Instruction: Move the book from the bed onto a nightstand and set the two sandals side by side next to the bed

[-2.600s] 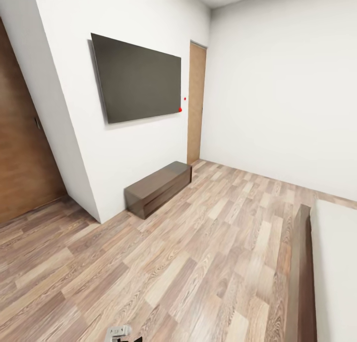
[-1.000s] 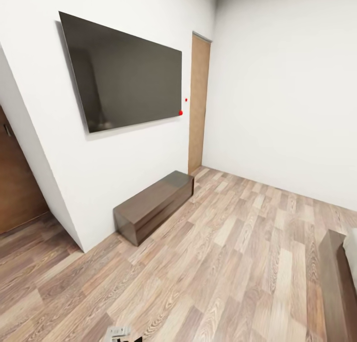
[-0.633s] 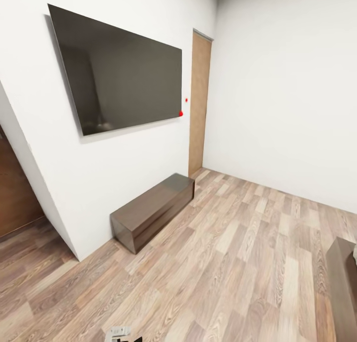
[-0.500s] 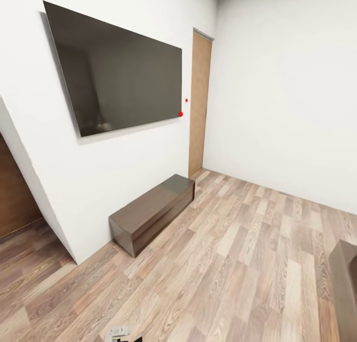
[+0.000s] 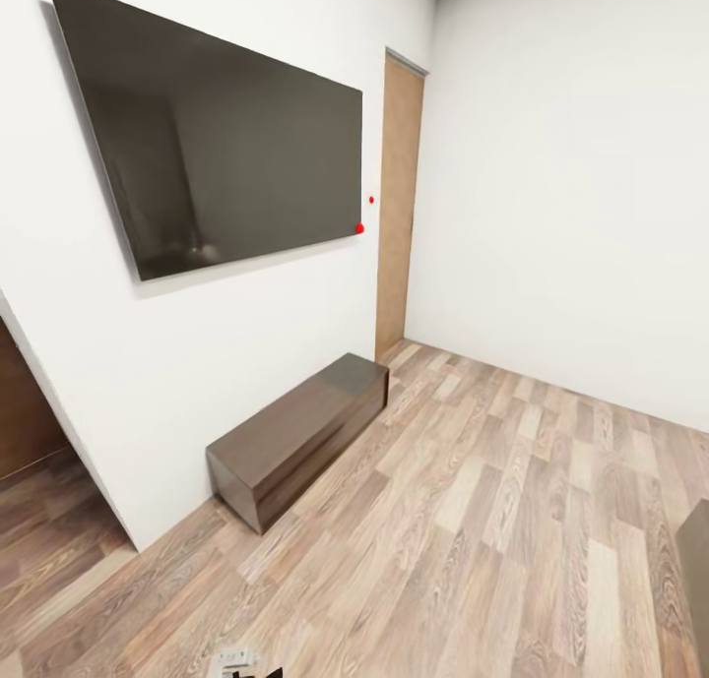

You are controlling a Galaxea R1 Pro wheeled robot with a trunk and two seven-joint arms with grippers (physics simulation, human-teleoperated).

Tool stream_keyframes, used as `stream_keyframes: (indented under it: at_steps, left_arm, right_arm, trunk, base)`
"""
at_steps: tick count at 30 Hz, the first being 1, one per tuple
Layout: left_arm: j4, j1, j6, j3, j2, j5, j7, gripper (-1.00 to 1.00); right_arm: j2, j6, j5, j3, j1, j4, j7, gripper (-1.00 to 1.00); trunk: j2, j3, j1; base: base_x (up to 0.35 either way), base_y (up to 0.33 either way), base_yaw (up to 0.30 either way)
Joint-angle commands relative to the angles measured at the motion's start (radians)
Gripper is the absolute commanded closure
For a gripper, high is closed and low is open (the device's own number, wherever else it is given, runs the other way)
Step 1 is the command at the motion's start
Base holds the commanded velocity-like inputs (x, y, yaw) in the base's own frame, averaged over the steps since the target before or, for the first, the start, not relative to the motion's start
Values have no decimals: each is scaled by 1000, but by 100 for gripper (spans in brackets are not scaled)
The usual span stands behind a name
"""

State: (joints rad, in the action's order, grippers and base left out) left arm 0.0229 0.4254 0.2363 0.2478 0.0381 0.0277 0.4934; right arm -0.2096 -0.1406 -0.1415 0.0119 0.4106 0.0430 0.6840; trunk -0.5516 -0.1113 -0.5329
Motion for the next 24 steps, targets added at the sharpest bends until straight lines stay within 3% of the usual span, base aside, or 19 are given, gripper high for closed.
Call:
stream_keyframes:
  at_steps: [1,10,24]
  left_arm:
    - [-1,1,3,5,0,3,4,-100]
    - [-1,1,3,5,0,3,4,-100]
    - [-1,1,3,5,0,3,4,-100]
  right_arm:
    - [0,-5,-7,2,2,5,5,-100]
    - [0,-5,-7,2,2,5,5,-100]
    - [0,-5,-6,2,2,5,5,-100]
  trunk:
    - [-2,-2,-1]
    - [-2,-2,-1]
    - [-2,-2,-1]
  base:
    - [333,0,0]
    - [286,0,-36]
    - [34,0,-232]
